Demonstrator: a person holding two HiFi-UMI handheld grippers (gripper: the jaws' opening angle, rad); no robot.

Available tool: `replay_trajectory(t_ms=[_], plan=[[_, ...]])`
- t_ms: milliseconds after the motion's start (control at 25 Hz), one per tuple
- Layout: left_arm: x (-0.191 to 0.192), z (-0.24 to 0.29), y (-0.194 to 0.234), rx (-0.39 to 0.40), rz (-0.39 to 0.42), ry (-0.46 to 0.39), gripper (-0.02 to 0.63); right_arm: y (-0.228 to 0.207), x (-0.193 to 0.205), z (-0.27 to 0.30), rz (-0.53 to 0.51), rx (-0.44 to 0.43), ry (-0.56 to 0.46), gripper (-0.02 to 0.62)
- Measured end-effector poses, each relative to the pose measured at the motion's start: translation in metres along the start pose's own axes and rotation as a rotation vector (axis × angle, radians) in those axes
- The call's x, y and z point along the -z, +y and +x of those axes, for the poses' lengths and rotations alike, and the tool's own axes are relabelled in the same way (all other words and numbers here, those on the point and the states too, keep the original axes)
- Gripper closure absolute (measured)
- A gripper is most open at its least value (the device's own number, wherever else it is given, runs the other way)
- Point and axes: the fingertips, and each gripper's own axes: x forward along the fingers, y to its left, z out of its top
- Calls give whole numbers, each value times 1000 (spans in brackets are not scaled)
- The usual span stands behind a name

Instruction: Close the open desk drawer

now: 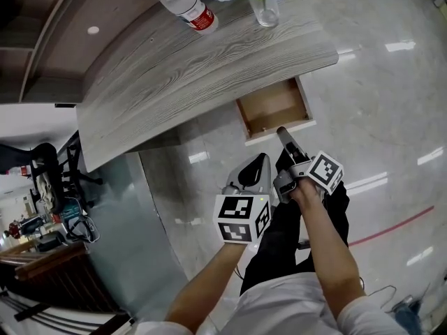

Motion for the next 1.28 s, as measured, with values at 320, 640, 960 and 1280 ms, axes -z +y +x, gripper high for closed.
replay_trajectory(t_ms=[320, 640, 960, 1280], plan=[[-6, 3, 3, 1, -1, -7, 604, 8, -2, -2, 3, 16, -14, 423], [-12, 6, 6, 6, -6, -12, 604, 26, -1, 3, -19, -36, 6, 423], [-16, 9, 15, 0, -20, -16, 604, 37, -11, 20, -41, -52, 19, 426], [-17, 13, 26, -3, -30, -13, 604, 42, -22, 40, -56, -71, 16, 426]])
